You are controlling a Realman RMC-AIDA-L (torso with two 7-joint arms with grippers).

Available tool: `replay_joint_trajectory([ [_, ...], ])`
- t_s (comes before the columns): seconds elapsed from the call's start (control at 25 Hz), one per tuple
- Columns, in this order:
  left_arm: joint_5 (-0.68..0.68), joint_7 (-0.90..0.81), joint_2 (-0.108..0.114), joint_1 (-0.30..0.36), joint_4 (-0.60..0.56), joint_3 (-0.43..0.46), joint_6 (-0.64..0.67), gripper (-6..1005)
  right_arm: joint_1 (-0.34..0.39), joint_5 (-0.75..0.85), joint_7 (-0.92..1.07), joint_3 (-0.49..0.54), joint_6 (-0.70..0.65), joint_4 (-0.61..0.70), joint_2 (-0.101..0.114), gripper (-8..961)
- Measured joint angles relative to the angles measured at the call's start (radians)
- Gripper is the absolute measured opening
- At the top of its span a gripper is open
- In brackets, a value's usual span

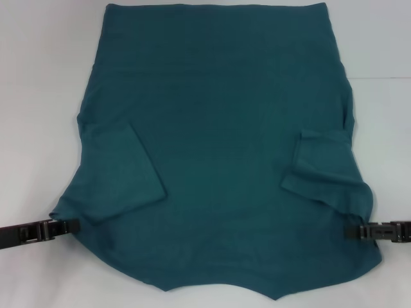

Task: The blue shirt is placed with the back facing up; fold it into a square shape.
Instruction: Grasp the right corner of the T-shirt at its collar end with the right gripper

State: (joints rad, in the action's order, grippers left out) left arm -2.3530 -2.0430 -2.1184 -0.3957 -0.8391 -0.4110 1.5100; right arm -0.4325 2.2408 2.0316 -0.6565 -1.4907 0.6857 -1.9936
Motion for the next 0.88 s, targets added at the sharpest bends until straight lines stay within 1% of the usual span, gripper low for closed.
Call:
replay_joint_trajectory([
  [0.16, 0.000, 0.000, 0.000, 0.000, 0.000, 0.000, -0.001, 3, -0.005, 0.040, 0.019, 0.003, -0.012, 0.000, 0.006, 895],
  [0.4, 0.002, -0.002, 0.002, -0.003, 0.000, 0.000, -0.001, 3, -0.006, 0.044, 0.019, 0.005, -0.054, 0.000, 0.011, 894],
  [0.52, 0.002, -0.004, 0.002, -0.007, 0.000, 0.000, -0.002, 3, -0.014, 0.039, 0.017, 0.006, -0.067, 0.000, 0.010, 894],
  [0.72, 0.003, -0.006, 0.002, -0.013, 0.000, 0.000, -0.002, 3, -0.038, 0.045, 0.020, -0.003, -0.073, -0.005, 0.000, 894],
  [0.88, 0.003, -0.006, 0.002, -0.015, 0.000, 0.000, -0.005, 3, -0.056, 0.046, 0.024, -0.005, -0.080, -0.031, 0.001, 894],
])
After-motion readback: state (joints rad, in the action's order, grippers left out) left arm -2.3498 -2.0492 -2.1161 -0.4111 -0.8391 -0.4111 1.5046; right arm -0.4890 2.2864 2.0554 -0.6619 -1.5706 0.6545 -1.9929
